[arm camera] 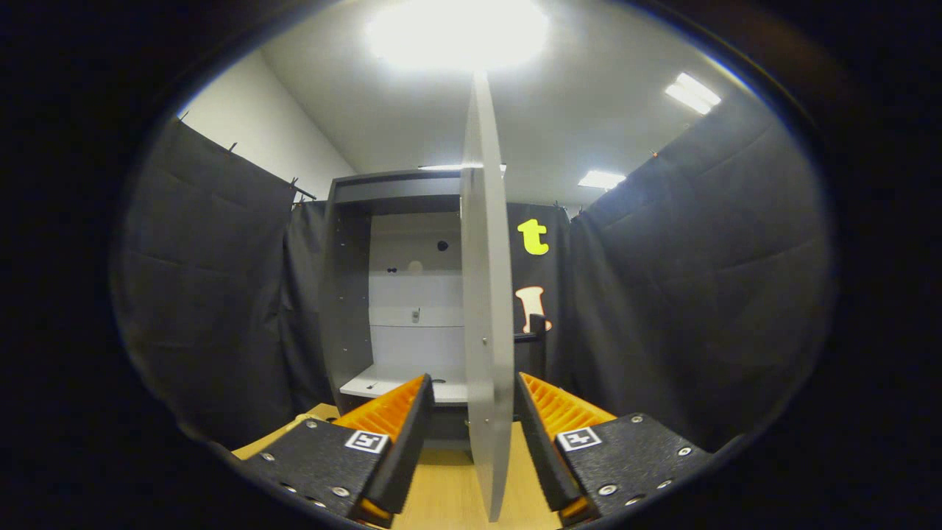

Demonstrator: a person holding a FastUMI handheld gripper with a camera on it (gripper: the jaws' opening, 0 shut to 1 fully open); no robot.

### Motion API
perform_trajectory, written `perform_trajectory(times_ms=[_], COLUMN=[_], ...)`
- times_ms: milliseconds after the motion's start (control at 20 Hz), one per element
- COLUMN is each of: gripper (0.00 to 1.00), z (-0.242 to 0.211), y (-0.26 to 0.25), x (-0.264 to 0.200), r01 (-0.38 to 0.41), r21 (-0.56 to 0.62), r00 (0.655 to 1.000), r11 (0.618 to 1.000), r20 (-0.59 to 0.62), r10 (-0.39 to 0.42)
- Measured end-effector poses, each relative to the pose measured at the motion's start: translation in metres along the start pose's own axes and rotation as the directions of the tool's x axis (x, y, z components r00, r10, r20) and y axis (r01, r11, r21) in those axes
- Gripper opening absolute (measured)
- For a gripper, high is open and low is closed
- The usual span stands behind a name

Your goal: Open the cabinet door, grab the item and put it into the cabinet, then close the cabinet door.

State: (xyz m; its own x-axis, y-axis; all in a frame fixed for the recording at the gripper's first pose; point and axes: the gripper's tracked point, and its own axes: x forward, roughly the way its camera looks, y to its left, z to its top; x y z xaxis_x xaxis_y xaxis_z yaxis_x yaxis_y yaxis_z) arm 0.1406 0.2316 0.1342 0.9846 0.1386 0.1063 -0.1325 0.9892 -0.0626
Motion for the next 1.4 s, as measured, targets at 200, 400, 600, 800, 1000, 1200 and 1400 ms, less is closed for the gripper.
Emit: perform_trajectory(times_ms=[200, 400, 600, 800, 1000, 1200, 1400], gripper=[0.94, 0.94, 0.94, 0.95, 0.96, 0.96, 0.96], z=[-0.033, -0.077, -0.118, -0.155, -0.198, -0.235, -0.276], y=[0.045, 0.082, 0.109, 0.139, 0.176, 0.212, 0.238], x=[0.013, 0.026, 0.034, 0.036, 0.029, 0.02, 0.011], r01=[-0.05, -0.08, -0.088, -0.113, -0.162, -0.228, -0.278], r21=[0.053, 0.12, 0.163, 0.152, 0.102, 0.064, 0.042], r00=[0.998, 0.995, 0.988, 0.979, 0.961, 0.938, 0.91], r11=[0.997, 0.99, 0.983, 0.982, 0.981, 0.971, 0.96], r20=[-0.023, -0.056, -0.11, -0.154, -0.211, -0.253, -0.31], r10=[0.051, 0.087, 0.107, 0.136, 0.181, 0.237, 0.277])
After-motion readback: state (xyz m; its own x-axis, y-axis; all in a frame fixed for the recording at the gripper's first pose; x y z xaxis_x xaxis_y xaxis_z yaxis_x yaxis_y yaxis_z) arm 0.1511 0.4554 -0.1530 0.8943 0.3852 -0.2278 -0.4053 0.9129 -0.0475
